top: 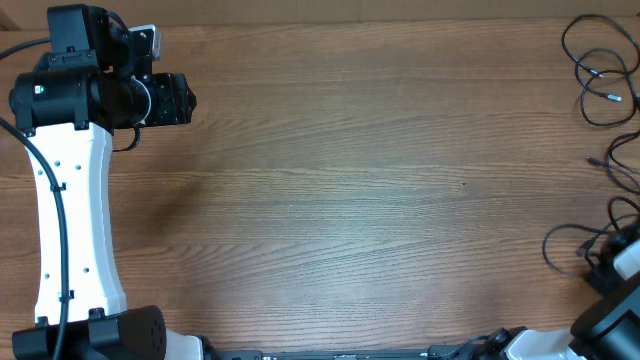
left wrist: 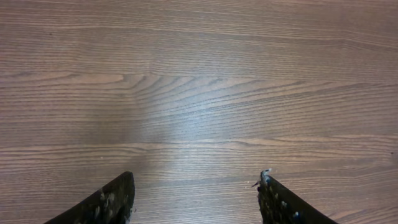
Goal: Untangle cables
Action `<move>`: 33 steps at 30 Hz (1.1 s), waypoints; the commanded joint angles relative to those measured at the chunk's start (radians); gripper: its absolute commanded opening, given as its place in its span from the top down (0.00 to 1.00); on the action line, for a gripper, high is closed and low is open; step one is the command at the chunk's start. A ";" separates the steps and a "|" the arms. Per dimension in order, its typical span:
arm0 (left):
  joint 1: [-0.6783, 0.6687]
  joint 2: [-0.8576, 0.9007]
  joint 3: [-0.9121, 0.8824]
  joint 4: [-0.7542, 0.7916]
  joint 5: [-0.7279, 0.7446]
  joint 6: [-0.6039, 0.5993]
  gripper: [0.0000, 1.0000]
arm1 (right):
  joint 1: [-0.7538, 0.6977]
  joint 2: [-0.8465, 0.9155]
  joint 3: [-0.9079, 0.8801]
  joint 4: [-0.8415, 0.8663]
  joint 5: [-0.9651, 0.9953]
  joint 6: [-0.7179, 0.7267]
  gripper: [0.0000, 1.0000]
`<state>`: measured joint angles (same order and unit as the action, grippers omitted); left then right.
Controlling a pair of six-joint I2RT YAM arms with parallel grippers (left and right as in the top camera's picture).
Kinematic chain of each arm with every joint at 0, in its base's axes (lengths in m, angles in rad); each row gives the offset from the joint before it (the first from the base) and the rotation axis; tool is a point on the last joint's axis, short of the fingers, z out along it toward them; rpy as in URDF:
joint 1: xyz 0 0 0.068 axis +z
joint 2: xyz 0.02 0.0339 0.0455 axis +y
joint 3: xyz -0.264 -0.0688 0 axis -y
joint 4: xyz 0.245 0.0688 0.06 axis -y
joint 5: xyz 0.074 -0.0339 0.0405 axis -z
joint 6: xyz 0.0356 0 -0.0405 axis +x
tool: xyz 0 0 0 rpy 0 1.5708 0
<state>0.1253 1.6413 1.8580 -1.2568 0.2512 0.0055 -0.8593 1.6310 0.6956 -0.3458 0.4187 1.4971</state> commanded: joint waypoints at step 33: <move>0.003 0.004 -0.002 0.012 0.013 -0.010 0.37 | 0.228 0.160 -0.007 0.379 -0.195 -0.002 0.96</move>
<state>0.1253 1.6413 1.8580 -1.2480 0.2512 0.0025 -0.6781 1.7435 0.6884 0.0544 0.2920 1.4929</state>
